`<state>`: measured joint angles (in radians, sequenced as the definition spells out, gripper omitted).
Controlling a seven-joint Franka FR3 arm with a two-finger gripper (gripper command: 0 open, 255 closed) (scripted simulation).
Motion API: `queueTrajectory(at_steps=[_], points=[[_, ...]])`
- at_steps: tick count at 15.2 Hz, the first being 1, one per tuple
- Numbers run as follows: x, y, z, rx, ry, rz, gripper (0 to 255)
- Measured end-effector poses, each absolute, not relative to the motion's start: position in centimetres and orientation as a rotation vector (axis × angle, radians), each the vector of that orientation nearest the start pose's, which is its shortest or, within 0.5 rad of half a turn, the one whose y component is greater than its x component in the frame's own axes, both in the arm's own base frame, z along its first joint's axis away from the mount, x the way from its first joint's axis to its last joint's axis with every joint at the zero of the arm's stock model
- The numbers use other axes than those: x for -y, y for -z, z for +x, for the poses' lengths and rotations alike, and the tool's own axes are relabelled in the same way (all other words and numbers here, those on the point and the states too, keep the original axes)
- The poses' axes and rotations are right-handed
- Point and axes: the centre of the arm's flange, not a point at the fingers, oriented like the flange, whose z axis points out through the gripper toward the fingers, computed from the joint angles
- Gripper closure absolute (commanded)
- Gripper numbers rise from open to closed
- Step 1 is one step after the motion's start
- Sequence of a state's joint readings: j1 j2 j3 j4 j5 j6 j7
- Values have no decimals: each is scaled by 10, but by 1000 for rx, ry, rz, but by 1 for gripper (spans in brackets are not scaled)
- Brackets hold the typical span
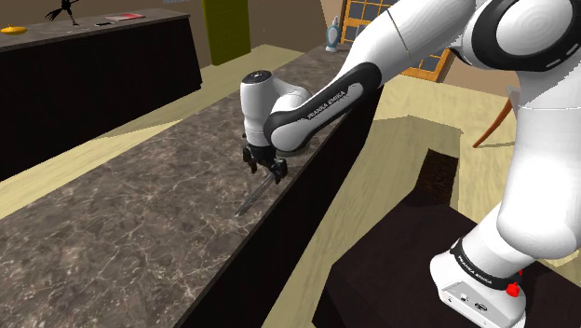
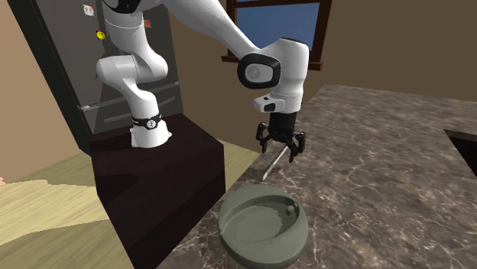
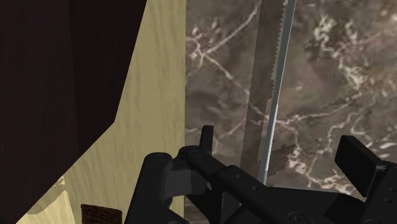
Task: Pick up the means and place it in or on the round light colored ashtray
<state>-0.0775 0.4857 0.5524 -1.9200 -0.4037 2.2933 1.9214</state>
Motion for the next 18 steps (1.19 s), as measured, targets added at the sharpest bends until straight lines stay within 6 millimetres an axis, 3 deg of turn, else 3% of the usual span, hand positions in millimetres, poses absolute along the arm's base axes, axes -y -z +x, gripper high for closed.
queueTrajectory(at_steps=[10,18], points=[[-261,-269,564,-1821,65,-2599,255],[-261,-305,565,-1821,65,-2598,255]])
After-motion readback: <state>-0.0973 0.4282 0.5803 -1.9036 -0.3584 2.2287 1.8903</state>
